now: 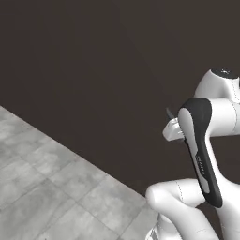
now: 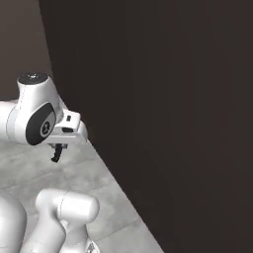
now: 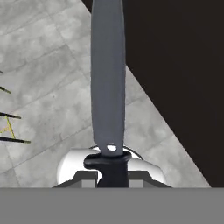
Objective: Retrieve the butter from the fridge and place it on a plate on the dining table. Then retrieve the butter knife by the fridge and place it near the plate.
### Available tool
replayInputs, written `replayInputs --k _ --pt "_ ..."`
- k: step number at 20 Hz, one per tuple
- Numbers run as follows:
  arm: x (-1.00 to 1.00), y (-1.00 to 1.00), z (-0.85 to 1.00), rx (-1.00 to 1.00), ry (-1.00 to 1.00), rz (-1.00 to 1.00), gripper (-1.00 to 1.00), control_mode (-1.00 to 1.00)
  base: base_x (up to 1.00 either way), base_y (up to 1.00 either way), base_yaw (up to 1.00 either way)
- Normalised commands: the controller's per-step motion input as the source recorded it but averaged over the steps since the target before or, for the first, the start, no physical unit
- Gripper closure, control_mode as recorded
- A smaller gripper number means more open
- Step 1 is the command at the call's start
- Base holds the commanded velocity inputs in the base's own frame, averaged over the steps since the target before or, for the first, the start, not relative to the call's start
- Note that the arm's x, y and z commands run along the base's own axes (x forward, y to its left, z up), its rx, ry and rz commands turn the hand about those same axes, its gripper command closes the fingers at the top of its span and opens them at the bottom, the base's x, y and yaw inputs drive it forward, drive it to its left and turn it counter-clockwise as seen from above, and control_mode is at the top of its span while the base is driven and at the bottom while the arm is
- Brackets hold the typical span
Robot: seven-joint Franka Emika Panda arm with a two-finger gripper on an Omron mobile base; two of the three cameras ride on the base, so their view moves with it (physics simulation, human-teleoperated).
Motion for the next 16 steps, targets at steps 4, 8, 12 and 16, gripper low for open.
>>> replayInputs --k 4,8,12,16 --pt "0.0 0.0 0.0 0.0 0.0 0.0 1.0 1.0 0.71 0.01 0.69" --pt "0.0 0.0 0.0 0.0 0.0 0.0 1.0 1.0 0.73 0.0 0.65" --pt "0.0 0.0 0.0 0.0 0.0 0.0 1.0 1.0 0.87 -0.03 0.6" --pt "0.0 0.0 0.0 0.0 0.0 0.0 1.0 1.0 0.93 -0.19 0.6"
